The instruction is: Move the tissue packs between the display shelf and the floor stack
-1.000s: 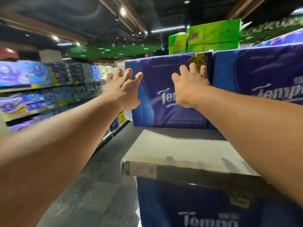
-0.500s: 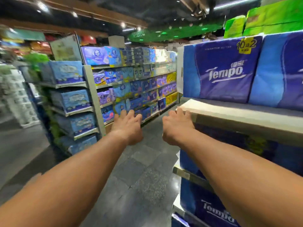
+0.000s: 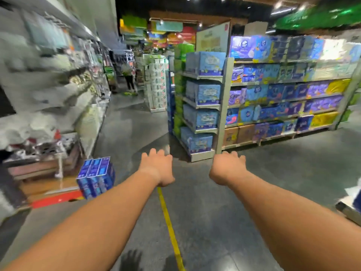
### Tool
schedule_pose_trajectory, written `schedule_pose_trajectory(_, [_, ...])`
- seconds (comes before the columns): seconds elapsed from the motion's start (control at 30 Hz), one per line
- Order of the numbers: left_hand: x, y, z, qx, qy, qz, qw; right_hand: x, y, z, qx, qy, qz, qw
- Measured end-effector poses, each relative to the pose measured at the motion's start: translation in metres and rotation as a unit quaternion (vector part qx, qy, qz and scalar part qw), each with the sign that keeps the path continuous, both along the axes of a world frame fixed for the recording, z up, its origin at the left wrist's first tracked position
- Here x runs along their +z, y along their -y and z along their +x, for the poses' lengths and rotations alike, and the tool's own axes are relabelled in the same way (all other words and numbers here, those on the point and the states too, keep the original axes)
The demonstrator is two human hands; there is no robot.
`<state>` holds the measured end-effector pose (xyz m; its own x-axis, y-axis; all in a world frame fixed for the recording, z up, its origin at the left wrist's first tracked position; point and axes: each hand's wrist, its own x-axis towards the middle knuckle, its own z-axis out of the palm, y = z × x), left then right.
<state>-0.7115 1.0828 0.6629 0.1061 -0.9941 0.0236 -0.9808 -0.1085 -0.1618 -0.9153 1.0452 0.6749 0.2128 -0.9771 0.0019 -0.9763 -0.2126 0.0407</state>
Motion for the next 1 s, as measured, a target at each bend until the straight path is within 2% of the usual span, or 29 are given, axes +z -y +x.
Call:
schedule_pose_trajectory(0.27, [-0.032, -0.149, 0.203, 0.201, -0.036, 0.056, 0.977, -0.048, -0.084, 0.217, 0.169, -0.013, 0.048, 0.984])
schedule_pose_trajectory(0.5, [-0.047, -0.229, 0.280, 0.283, -0.062, 0.077, 0.954, -0.063, -0.142, 0.319, 0.248, -0.020, 0.077, 0.966])
schedule_pose_trajectory(0.73, [-0.061, -0.224, 0.303, 0.286, -0.080, 0.077, 0.952, -0.071, -0.135, 0.341, 0.249, -0.021, 0.087, 0.964])
schedule_pose_trajectory(1.0, [-0.087, -0.143, 0.303, 0.253, -0.090, 0.098, 0.958, -0.093, -0.074, 0.341, 0.221, -0.023, 0.122, 0.967])
